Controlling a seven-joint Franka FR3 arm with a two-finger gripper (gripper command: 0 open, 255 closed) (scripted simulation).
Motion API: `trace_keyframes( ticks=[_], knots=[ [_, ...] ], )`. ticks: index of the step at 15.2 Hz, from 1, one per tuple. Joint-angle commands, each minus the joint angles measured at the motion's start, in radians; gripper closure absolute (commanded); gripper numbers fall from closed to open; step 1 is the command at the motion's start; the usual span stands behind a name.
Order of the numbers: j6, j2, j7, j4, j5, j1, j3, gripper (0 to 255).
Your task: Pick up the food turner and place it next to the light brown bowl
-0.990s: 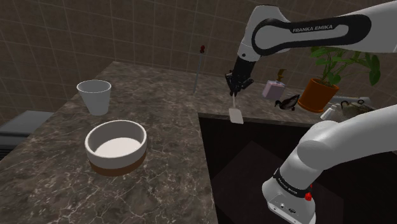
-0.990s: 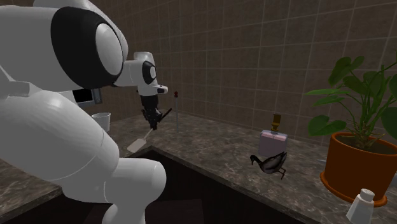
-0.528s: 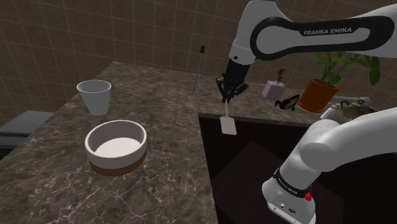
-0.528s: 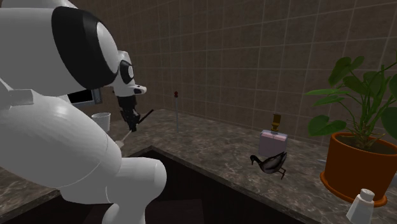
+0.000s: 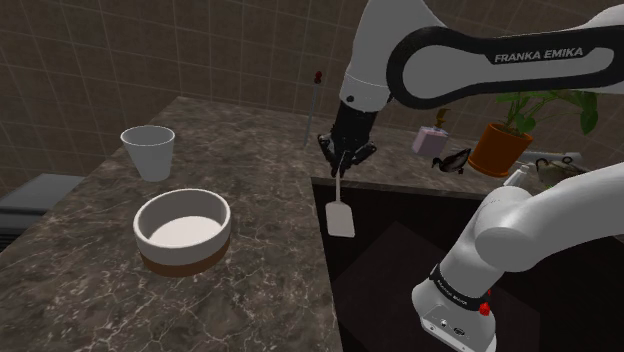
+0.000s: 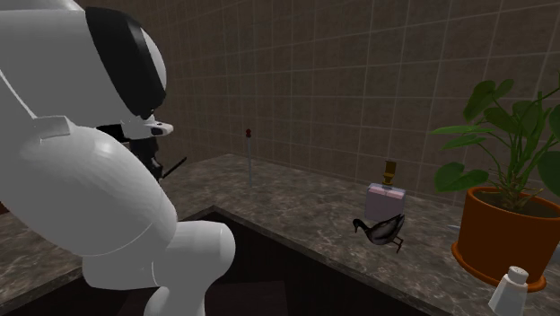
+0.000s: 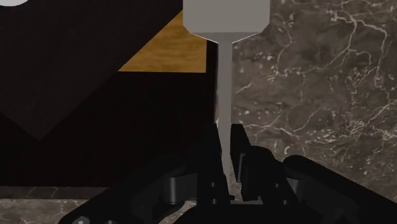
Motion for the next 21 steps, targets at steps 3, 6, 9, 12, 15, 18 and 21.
trace_keyframes(
  ticks=[3, 6, 9, 12, 15, 18, 21],
  knots=[
    [-0.005, 0.04, 0.108, 0.053, 0.033, 0.029, 0.091, 255],
    [-0.003, 0.095, 0.202, 0.114, 0.047, 0.042, 0.172, 255],
    [0.039, 0.103, 0.204, 0.08, 0.051, 0.043, 0.183, 255],
    [0.082, 0.114, 0.206, 0.048, 0.054, 0.043, 0.194, 255],
    [0.125, 0.127, 0.21, 0.018, 0.057, 0.042, 0.206, 255],
    [0.17, 0.143, 0.214, -0.011, 0.058, 0.041, 0.218, 255],
    [0.215, 0.162, 0.219, -0.038, 0.059, 0.039, 0.231, 255]
  ],
)
